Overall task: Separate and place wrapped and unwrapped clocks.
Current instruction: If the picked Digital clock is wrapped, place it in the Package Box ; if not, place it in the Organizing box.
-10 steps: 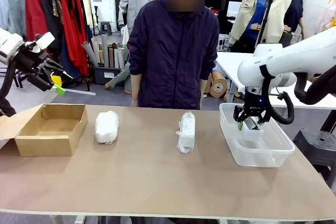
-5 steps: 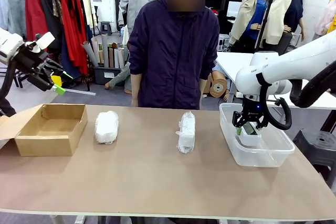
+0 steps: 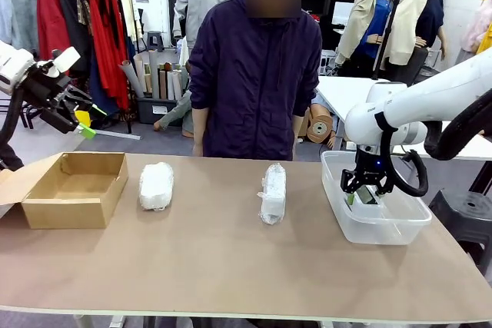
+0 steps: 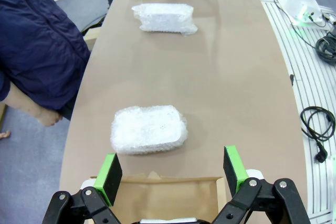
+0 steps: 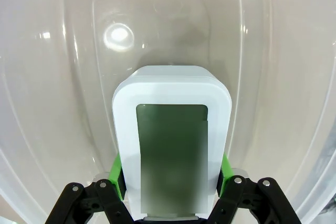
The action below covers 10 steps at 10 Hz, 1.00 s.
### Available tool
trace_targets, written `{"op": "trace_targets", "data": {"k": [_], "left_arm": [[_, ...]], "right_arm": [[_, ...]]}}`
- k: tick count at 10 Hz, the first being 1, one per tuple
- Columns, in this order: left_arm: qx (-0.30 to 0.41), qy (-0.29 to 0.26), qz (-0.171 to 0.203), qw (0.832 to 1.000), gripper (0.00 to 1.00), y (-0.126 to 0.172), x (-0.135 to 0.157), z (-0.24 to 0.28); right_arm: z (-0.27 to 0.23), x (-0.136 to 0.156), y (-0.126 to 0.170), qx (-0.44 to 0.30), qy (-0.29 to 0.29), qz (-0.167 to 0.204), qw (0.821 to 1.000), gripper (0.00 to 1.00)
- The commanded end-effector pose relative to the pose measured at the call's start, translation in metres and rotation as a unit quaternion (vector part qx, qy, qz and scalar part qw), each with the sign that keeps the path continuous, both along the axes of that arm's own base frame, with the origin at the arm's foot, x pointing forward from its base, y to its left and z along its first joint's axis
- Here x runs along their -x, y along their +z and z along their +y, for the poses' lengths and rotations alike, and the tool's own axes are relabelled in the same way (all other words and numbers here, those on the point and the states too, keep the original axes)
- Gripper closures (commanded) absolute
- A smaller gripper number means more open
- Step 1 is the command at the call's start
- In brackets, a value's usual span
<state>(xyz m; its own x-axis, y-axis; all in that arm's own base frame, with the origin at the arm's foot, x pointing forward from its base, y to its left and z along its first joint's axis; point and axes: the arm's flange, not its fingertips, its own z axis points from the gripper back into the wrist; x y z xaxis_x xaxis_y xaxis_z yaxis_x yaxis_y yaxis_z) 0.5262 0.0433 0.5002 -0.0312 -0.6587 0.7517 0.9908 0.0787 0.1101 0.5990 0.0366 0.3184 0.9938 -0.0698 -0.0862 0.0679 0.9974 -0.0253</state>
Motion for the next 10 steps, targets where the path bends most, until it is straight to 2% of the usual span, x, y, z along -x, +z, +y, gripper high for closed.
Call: {"op": "trace_targets", "data": {"k": [1, 2, 7, 10], "left_arm": [[-0.001, -0.002, 0.0, 1.0, 0.0, 0.0, 0.004, -0.001], [-0.001, -0.002, 0.0, 1.0, 0.0, 0.0, 0.004, -0.001], [-0.001, -0.002, 0.0, 1.0, 0.0, 0.0, 0.004, -0.001], [-0.001, -0.002, 0.0, 1.0, 0.0, 0.0, 0.004, -0.001]], "right_arm": [[-0.004, 0.003, -0.001, -0.012, -0.009, -0.009, 1.0, 1.0], [-0.004, 0.004, -0.002, -0.014, -0.008, -0.002, 1.0, 0.92], [-0.007, 0.007, 0.004, -0.015, -0.015, 0.004, 1.0, 0.01], [-0.01, 0.008, 0.026, -0.02, -0.012, -0.011, 1.0, 0.0]]}}
